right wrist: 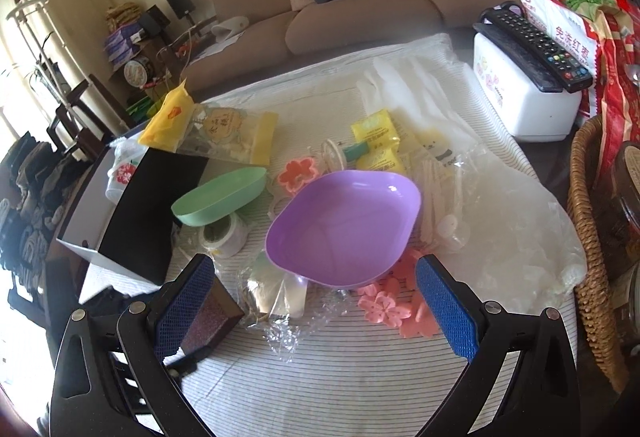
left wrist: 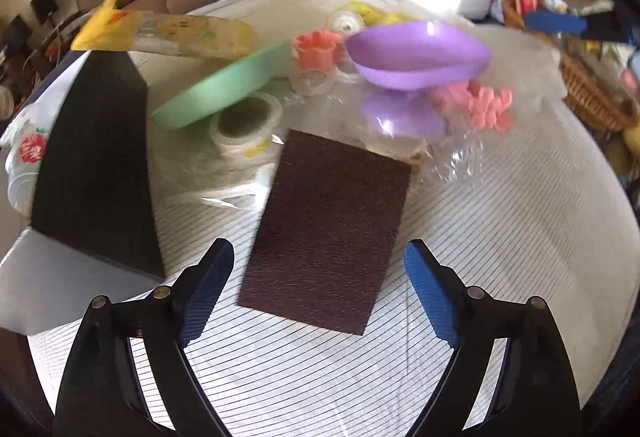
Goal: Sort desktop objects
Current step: 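Grasp the brown sponge pad with the left gripper and lift it, then carry the sponge pad with the left gripper and lower it into the box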
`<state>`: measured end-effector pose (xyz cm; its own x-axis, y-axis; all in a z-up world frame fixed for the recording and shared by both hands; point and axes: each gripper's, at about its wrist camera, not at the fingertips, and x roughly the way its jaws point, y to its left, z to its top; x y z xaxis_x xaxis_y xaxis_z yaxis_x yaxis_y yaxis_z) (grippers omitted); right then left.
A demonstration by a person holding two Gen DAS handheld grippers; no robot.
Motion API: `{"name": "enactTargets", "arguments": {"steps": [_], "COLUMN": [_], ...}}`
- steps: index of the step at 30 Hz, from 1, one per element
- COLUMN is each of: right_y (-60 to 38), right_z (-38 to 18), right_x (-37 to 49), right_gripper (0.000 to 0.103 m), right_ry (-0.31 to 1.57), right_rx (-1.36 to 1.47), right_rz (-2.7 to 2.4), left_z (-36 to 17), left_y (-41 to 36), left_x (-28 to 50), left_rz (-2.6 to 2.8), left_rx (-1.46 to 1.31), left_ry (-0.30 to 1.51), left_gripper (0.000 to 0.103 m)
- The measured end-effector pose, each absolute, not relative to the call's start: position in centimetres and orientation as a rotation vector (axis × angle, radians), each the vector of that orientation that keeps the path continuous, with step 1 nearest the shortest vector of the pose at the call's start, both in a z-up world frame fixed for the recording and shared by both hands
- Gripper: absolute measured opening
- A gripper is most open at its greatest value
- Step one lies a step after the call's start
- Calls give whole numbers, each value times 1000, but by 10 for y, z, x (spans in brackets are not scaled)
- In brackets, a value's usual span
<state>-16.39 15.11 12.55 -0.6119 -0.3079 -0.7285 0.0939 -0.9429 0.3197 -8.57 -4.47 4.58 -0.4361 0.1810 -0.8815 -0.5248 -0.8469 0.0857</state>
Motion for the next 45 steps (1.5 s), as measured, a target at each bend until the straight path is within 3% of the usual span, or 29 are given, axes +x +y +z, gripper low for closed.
{"name": "enactTargets", "arguments": {"steps": [3, 4, 9, 15, 20, 24, 28, 36, 45], "right_y": [160, 161, 160, 158, 150, 138, 128, 105, 87], "right_z": [125, 123, 120, 125, 134, 138, 140, 136, 123], "right_x": [-165, -166, -167, -166, -162, -158, -158, -165, -178], "right_gripper": [103, 103, 103, 103, 103, 103, 103, 103, 103], "right_ry": [-402, -411, -389, -417, -417, -380, -372, -352, -344], "right_rx": [1254, 1261, 1278, 1253, 1220, 1210, 1202, 1214, 1251], "right_rz": [-2617, -2614, -2604, -2593, -2585, -2570, -2556, -2536, -2503], "left_z": [32, 31, 50, 116, 178, 190, 162, 94, 70], "left_y": [-41, -44, -63, -91, -168, -245, -301, -322, -324], "left_x": [-89, -91, -96, -73, -81, -122, -172, -229, -247], "left_rz": [2312, 2312, 2322, 2301, 2404, 2561, 2628, 2483, 2457], "left_rx": [-1396, -1414, -1428, -1323, -1308, -1453, -1671, -1987, -2062], "left_ry": [518, 472, 182, -68, -196, -171, -115, 9, 54], "left_gripper": [83, 77, 76, 76, 76, 76, 76, 76, 77]}}
